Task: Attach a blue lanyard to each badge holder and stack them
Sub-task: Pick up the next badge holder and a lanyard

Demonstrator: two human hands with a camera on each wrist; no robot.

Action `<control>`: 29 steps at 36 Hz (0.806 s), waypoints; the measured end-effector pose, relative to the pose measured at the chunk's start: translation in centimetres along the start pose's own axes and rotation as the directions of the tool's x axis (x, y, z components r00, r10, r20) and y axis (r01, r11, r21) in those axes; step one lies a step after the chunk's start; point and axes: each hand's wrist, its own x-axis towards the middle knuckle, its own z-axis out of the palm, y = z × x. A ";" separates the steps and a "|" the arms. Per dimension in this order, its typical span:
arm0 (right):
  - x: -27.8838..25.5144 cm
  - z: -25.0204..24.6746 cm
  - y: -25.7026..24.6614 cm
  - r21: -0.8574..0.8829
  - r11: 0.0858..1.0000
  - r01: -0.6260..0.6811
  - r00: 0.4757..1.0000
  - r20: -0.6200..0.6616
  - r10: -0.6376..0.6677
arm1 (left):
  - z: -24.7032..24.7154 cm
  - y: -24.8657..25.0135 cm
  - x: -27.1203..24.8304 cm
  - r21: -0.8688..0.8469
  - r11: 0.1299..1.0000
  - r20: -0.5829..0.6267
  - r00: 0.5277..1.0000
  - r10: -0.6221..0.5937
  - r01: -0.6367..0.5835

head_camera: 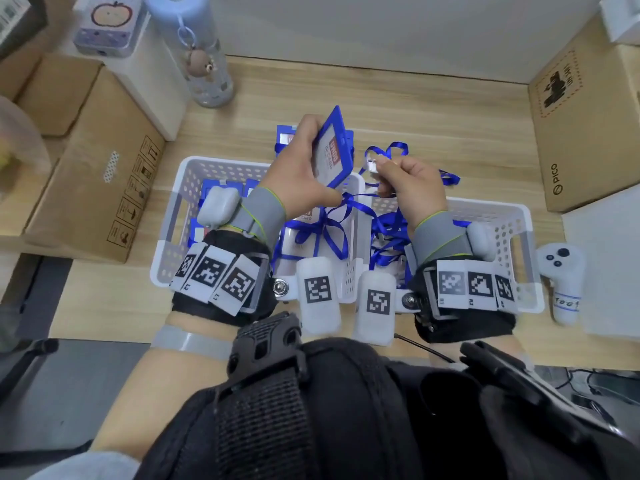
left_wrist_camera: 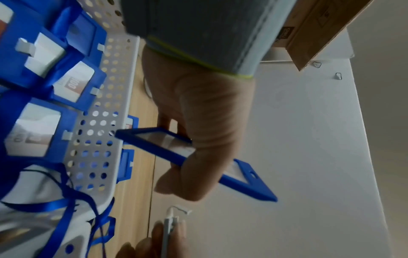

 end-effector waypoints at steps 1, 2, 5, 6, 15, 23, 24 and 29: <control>-0.1 0.0 0.0 0.019 1.000 0.005 1.000 0.001 -0.005 | -0.1 0.3 0.0 -0.014 1.000 0.011 1.000 0.009 -0.008; -0.2 0.1 0.0 0.036 0.999 0.013 1.000 0.013 -0.014 | -0.1 0.6 0.0 -0.015 1.000 0.028 1.000 0.014 -0.013; -0.7 0.0 -0.5 0.061 0.997 0.050 0.998 0.037 -0.052 | -0.1 0.5 0.0 -0.012 1.000 0.102 0.995 -0.015 0.017; -0.7 0.0 -0.7 0.061 0.996 0.058 0.998 0.036 -0.061 | 0.0 0.4 -0.1 -0.018 0.999 0.136 0.990 -0.026 0.029; -0.3 0.0 -1.0 0.168 0.980 0.102 0.994 0.015 -0.106 | 0.7 0.2 -0.6 -0.110 0.991 0.380 0.925 -0.026 0.073; -0.6 0.1 -1.6 0.196 0.979 0.054 0.989 0.124 -0.080 | 0.9 0.2 -0.4 -0.150 0.987 0.471 0.882 0.014 0.065; -0.6 0.1 -1.6 0.208 0.977 0.054 0.988 0.129 -0.082 | 0.9 0.1 -0.4 -0.146 0.987 0.475 0.880 0.005 0.073; -0.3 -0.1 -1.2 0.229 0.971 0.060 0.993 0.083 -0.081 | 1.0 -0.6 -0.1 -0.130 0.987 0.493 0.870 -0.020 0.096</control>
